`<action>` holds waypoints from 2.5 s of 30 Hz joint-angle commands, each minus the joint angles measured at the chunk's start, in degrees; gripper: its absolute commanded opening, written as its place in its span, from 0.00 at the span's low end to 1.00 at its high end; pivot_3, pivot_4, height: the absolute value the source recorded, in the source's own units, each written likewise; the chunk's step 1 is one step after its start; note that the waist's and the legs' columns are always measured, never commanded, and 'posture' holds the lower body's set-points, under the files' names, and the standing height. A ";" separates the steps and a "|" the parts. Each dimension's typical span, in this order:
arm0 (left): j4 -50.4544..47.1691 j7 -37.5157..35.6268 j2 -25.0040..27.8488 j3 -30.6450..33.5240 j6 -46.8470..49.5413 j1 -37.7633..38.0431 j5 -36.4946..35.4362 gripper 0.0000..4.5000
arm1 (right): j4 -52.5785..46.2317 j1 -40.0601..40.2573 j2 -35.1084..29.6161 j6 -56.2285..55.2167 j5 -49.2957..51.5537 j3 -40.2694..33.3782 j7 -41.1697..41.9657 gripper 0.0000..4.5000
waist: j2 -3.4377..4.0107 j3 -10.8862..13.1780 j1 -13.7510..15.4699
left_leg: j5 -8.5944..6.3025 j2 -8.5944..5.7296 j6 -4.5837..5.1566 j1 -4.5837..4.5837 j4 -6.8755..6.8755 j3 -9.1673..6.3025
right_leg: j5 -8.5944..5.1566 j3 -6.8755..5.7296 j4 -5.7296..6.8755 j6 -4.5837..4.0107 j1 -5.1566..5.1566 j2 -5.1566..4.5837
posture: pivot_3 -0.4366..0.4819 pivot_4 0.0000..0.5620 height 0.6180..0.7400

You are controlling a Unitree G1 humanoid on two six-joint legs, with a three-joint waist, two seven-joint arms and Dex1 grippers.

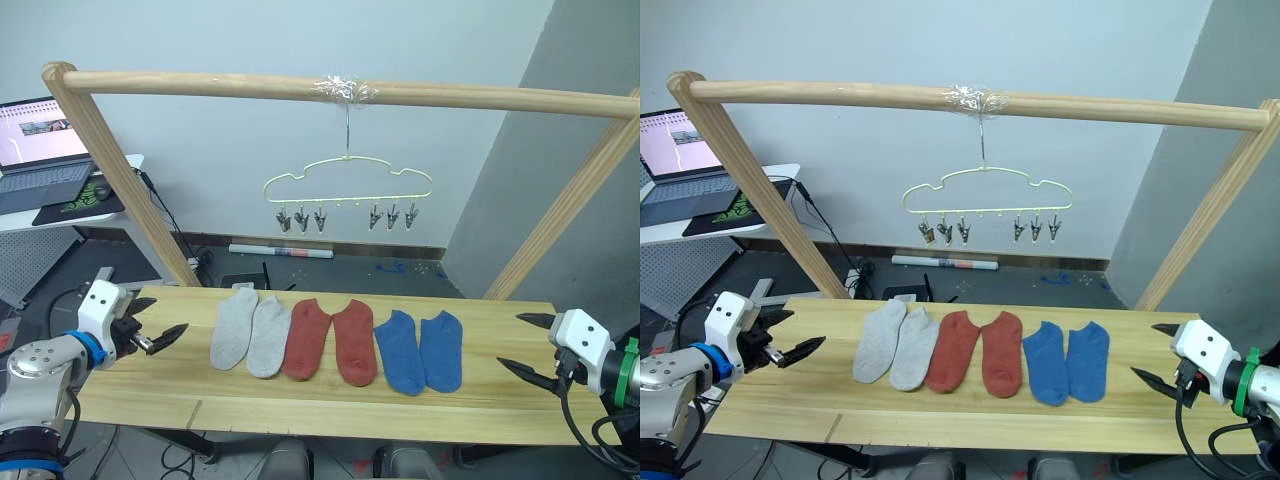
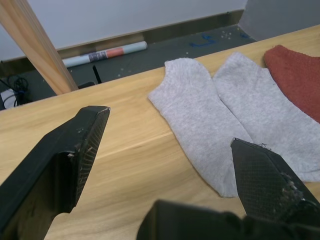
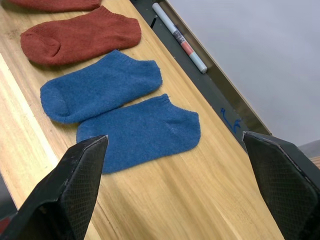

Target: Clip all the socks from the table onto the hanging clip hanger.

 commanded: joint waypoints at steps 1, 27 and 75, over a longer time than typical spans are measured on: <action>-3.71 -1.18 -1.34 -0.10 -0.85 -1.13 -1.78 1.00 | -0.58 0.10 0.39 -2.38 0.16 -1.93 -0.71 1.00 | -0.01 0.03 -0.01 | 0.00 0.00 0.00 0.00 0.00 0.00 | -0.02 0.00 0.00 -0.03 0.00 0.00 | 0.57 0.16 0.83; -32.85 26.86 -29.34 -1.65 -0.85 -5.64 -2.59 1.00 | -27.56 -18.15 9.35 20.92 10.67 9.05 -13.89 1.00 | -0.35 6.25 -2.45 | -0.12 0.43 -0.22 -0.48 0.08 -0.28 | 0.23 -0.06 -0.15 0.32 -0.28 0.14 | 0.43 0.39 0.83; -13.61 35.23 -33.97 -6.02 -3.32 -24.43 2.18 0.75 | -30.05 -34.59 10.87 29.90 14.26 15.89 -14.97 1.00 | -0.24 6.63 -3.12 | -0.11 -0.03 -0.24 -1.12 0.11 -1.26 | 0.37 -1.27 -0.35 0.11 -0.38 0.01 | 0.41 0.36 0.83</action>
